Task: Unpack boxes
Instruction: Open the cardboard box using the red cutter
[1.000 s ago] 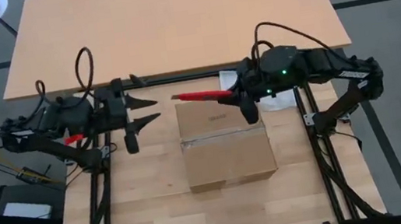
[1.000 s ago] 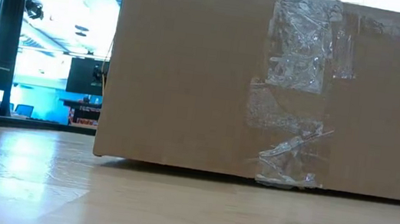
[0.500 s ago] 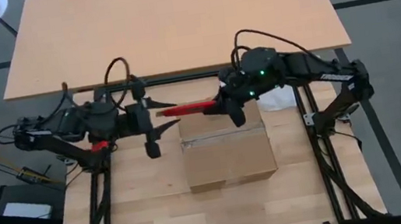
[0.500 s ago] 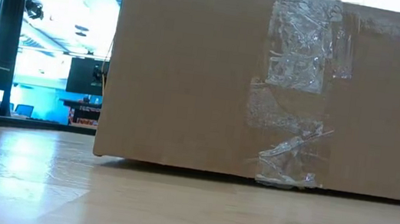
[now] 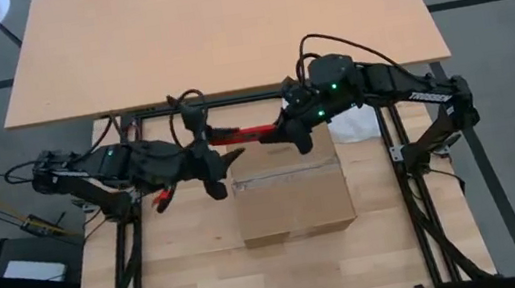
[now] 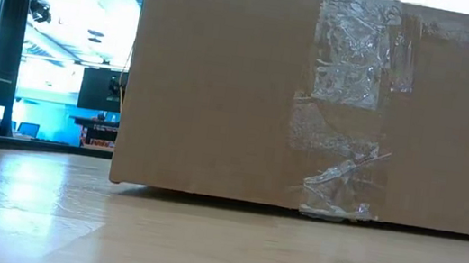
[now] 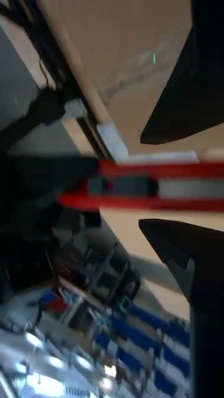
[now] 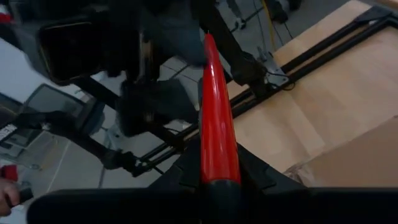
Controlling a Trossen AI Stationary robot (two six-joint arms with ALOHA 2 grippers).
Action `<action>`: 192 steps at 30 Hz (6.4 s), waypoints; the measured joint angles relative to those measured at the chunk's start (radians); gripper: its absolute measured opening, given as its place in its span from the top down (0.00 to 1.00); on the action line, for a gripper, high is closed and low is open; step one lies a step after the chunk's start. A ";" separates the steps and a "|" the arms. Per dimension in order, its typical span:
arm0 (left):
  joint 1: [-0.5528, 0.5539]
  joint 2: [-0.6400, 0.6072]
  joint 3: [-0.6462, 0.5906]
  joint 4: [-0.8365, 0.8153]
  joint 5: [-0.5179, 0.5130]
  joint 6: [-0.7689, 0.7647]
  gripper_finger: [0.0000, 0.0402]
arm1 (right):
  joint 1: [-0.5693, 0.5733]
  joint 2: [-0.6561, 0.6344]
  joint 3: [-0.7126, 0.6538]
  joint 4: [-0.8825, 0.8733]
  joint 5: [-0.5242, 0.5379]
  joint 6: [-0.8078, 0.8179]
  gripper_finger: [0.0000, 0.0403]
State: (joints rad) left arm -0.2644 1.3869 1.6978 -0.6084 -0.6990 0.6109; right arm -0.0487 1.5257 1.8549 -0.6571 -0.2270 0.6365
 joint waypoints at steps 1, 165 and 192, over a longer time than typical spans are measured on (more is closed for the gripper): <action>0.000 0.001 0.000 0.017 -0.006 0.010 0.46 | 0.003 0.000 0.000 0.000 -0.001 0.000 0.88; 0.063 0.059 0.092 -0.055 0.303 -0.593 0.68 | 0.154 0.027 0.022 0.122 0.310 -0.989 0.39; 0.062 0.061 0.093 -0.066 0.296 -0.589 0.56 | 0.153 0.028 0.021 0.128 0.315 -0.997 0.66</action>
State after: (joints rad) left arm -0.2024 1.4475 1.7905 -0.6747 -0.4026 0.0216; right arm 0.1043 1.5538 1.8755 -0.5293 0.0882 -0.3601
